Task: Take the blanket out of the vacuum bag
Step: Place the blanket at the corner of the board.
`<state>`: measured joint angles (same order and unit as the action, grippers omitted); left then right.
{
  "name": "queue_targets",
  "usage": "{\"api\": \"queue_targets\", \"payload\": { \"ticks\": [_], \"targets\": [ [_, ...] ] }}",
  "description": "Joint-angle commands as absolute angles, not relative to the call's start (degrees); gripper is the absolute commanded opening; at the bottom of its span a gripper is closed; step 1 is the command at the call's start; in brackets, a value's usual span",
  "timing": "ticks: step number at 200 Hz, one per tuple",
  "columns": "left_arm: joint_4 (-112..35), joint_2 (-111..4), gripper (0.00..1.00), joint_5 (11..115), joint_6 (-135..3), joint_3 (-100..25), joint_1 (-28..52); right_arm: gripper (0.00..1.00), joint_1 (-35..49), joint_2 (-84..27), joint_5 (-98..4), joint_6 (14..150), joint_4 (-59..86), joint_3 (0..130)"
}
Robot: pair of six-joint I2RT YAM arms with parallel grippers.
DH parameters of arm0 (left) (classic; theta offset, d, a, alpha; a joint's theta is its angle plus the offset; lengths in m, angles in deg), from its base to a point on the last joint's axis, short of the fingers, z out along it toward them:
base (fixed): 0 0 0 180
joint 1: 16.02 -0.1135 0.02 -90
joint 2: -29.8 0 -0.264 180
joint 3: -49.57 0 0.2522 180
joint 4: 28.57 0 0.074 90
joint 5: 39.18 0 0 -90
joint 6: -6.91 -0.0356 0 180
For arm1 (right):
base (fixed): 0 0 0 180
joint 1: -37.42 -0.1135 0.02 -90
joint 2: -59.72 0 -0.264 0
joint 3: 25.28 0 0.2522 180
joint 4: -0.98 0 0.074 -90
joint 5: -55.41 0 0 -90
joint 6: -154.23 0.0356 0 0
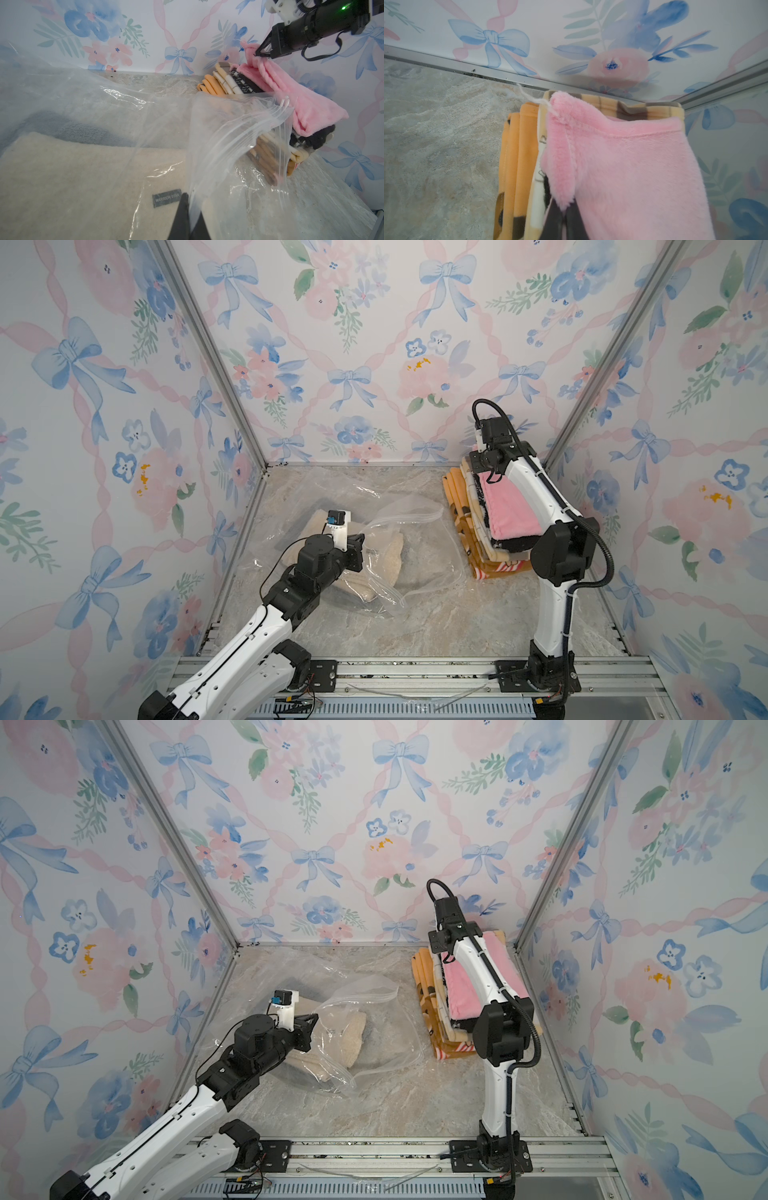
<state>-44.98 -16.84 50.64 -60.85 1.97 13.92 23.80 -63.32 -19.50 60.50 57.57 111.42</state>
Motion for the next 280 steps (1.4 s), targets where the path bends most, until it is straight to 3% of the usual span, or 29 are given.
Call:
{"api": "queue_targets", "payload": {
  "ticks": [1,22,43,65,79,124,163,189,214,280],
  "targets": [
    [-46.9,-16.2,0.00,49.9,-60.5,2.1,13.5,0.00,23.8,-66.5,-22.0,62.5,57.1,112.5],
    [-47.2,-15.9,0.00,49.5,-60.5,1.8,13.5,0.01,24.3,-67.4,-23.4,63.2,56.8,112.5],
    [-47.1,-15.9,0.00,49.8,-60.4,1.8,13.6,0.33,24.5,-66.7,-23.4,62.8,56.7,112.3],
    [-46.8,-16.2,0.00,50.3,-60.2,1.9,13.5,0.52,24.7,-63.6,-23.9,62.6,56.0,111.1],
    [-46.4,-16.4,0.00,50.6,-60.1,2.0,13.5,0.59,25.4,-60.1,-25.5,63.4,55.1,109.3],
    [-44.7,-17.7,0.00,51.8,-59.6,1.8,13.5,0.59,33.9,-53.9,-38.3,70.1,53.6,104.7],
    [-44.4,-18.3,0.00,52.1,-59.6,1.4,13.6,0.55,43.5,-56.3,-53.3,77.7,49.5,101.2],
    [-45.1,-17.9,0.00,51.7,-59.6,1.2,13.7,0.54,47.6,-58.8,-55.3,79.9,46.5,99.4],
    [-45.6,-17.8,0.00,51.3,-59.7,1.1,13.7,0.52,49.2,-60.6,-53.7,80.3,43.8,97.2],
    [-47.1,-17.2,0.00,51.1,-60.1,-0.1,13.7,0.52,49.7,-53.8,-33.7,75.8,34.1,83.4]
  ]
}}
